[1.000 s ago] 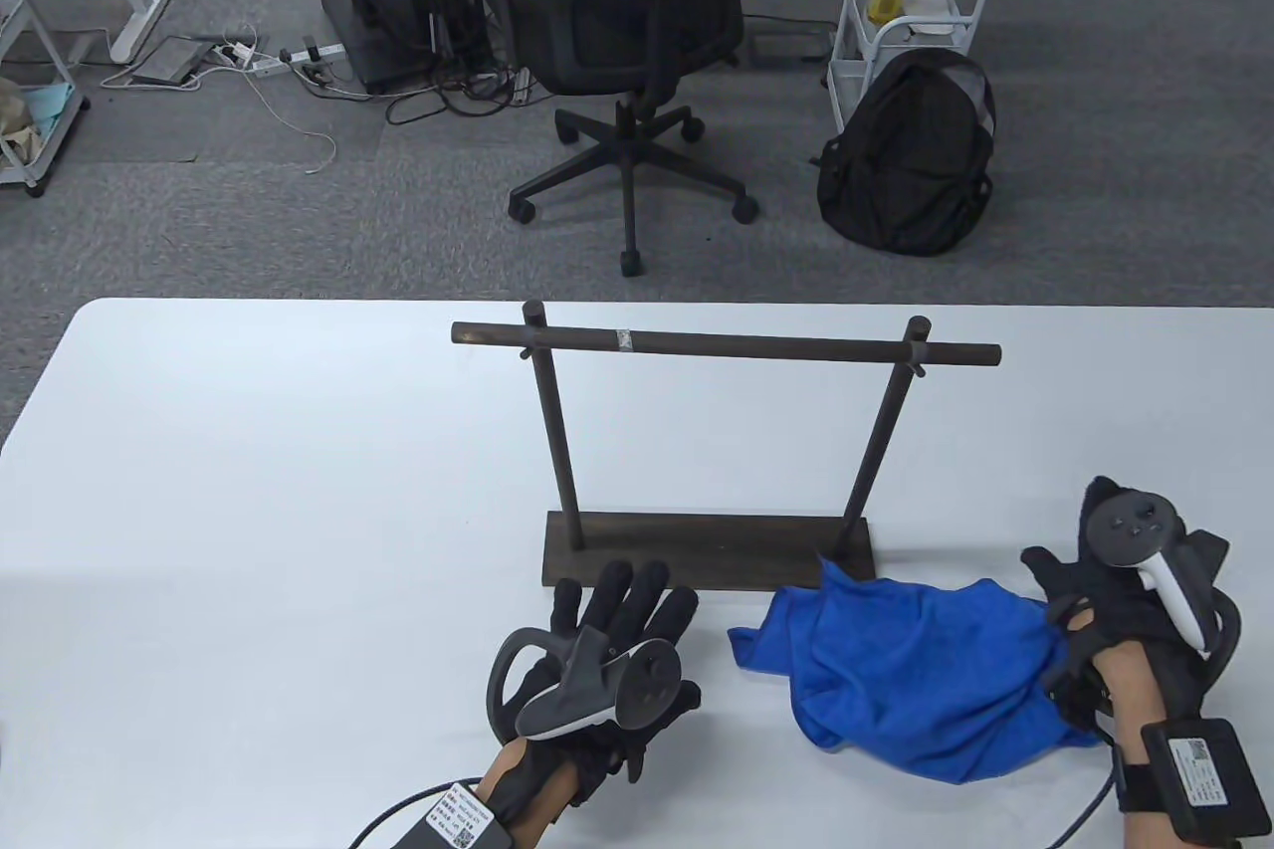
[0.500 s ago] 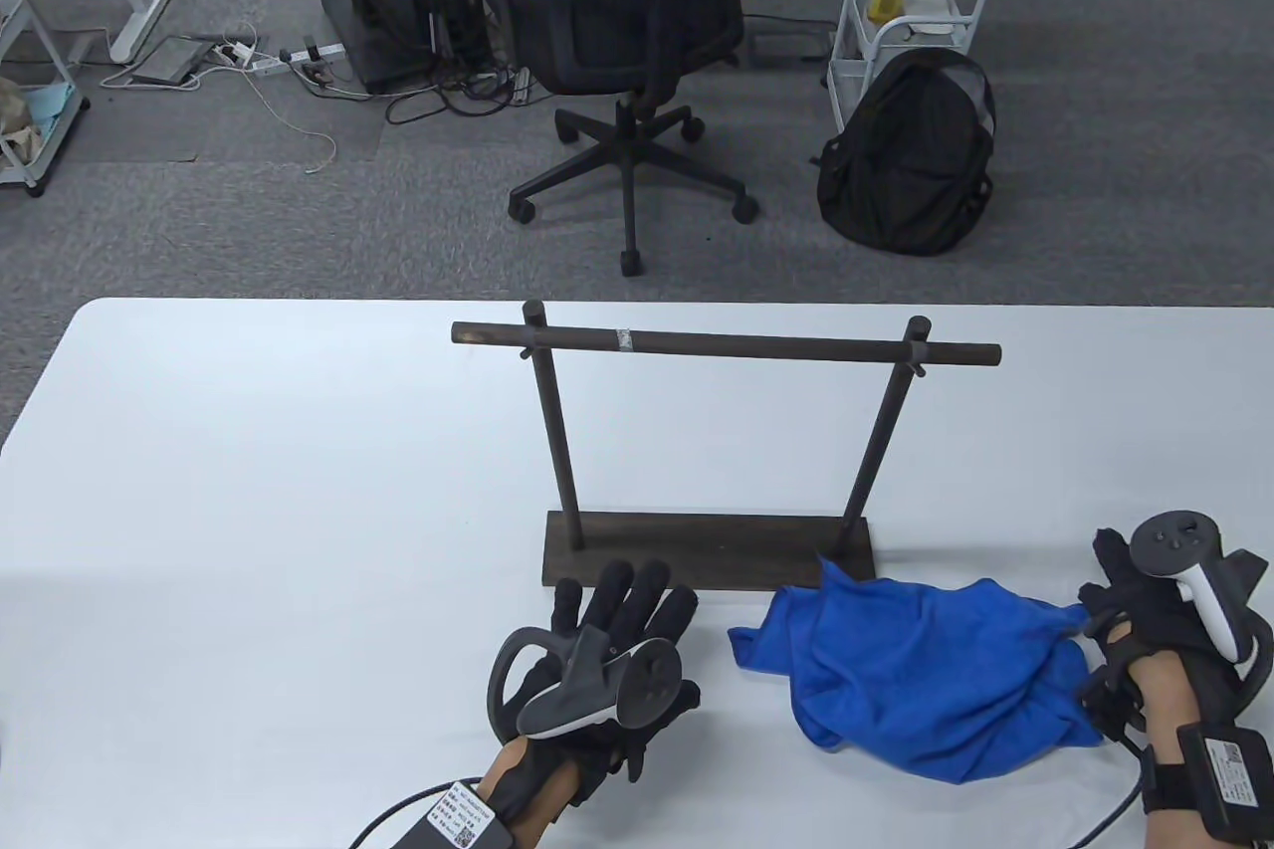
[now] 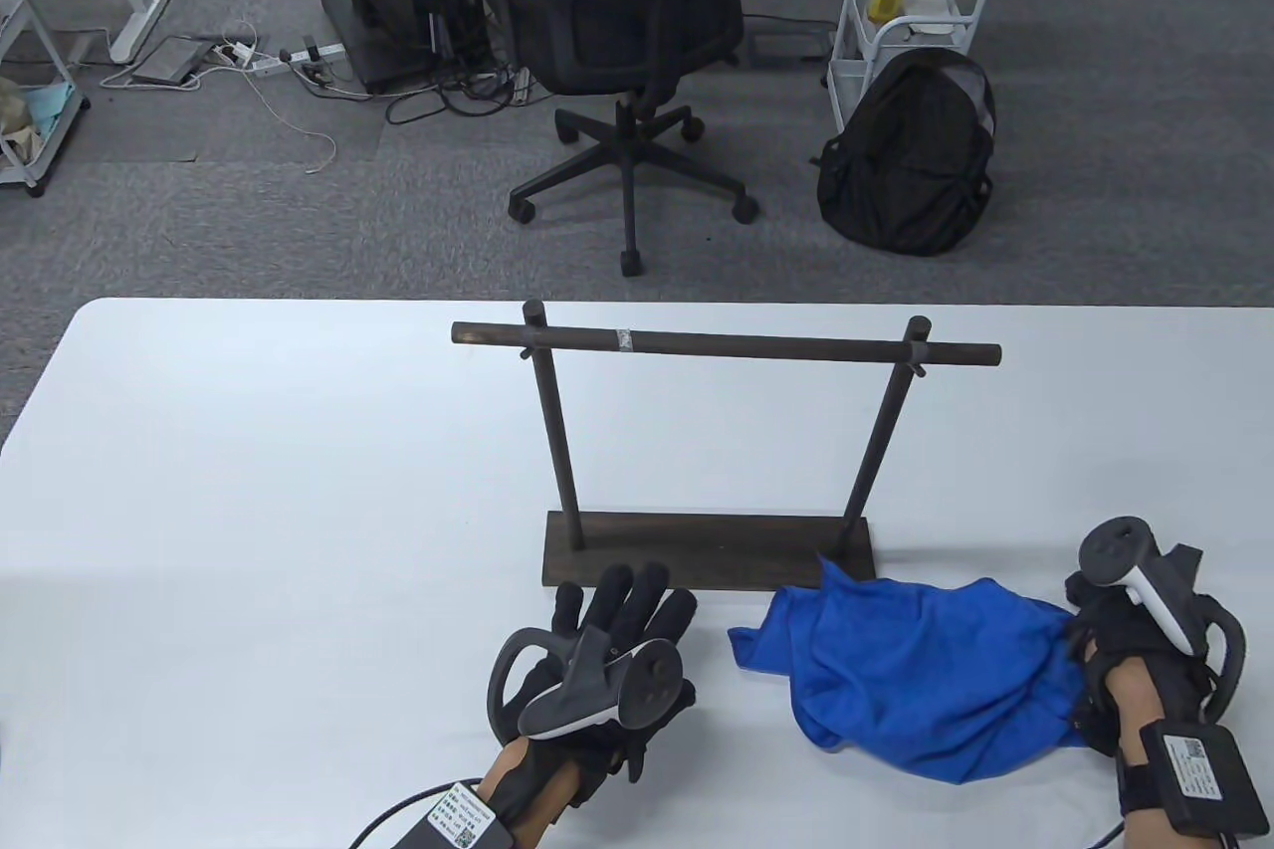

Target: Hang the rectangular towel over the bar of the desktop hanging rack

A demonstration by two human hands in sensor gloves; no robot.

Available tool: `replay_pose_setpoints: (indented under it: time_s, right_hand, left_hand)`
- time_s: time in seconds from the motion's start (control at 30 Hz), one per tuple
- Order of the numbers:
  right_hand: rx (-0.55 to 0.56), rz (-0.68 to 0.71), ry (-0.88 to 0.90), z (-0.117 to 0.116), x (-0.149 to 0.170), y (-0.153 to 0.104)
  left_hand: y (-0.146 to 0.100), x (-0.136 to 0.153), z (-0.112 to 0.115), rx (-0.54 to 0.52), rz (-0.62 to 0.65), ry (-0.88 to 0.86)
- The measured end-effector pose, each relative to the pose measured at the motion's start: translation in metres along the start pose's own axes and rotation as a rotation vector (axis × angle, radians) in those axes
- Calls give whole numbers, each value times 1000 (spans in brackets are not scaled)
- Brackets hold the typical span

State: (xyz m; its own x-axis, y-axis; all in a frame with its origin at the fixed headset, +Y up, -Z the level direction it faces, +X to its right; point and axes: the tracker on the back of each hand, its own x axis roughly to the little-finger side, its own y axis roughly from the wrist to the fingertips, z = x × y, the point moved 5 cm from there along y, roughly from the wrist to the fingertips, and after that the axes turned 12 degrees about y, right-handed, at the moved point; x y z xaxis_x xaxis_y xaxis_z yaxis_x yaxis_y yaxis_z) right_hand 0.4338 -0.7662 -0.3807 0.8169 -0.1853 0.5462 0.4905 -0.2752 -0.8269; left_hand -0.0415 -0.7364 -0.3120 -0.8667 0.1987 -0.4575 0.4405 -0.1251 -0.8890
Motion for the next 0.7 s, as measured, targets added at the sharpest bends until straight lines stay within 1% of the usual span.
replay_pose_setpoints:
  time_s: [0.07,0.1,0.2,0.27,0.3,0.4,0.5,0.53,0.57,0.6,0.67,0.7]
  right_hand:
    - [15,14,-66,0,-4,-2]
    - [1,9,-90,1,-5,-2]
    - [-32,11,-73,0,-3,-2]
    - [-29,20,-29,4,-1,-4]
    - [-15,39,14,9,-1,-6]
    - [11,69,68,22,-3,-12]
    - [97,105,120,39,-6,-21]
    - [132,136,157,47,-10,-26]
    - [164,176,179,57,-17,-34]
    - [178,194,185,61,-21,-38]
    - [240,291,188,83,-43,-62]
    - [264,345,176,94,-59,-77]
  left_hand:
    - [0,0,1,3,1,-1]
    - [0,0,1,4,0,-1]
    - [0,1,1,5,-2,-8]
    - [0,2,0,2,-4,-9]
    - [0,3,0,0,-5,-8]
    - [0,3,-1,-5,-7,-10]
    - [-1,4,-3,-17,-11,-13]
    - [-1,5,-4,-21,-12,-14]
    - [-1,6,-5,-24,-14,-15]
    - [-1,6,-6,-26,-16,-16]
    - [-2,8,-7,-32,-22,-18]
    - [-2,9,-7,-33,-25,-22]
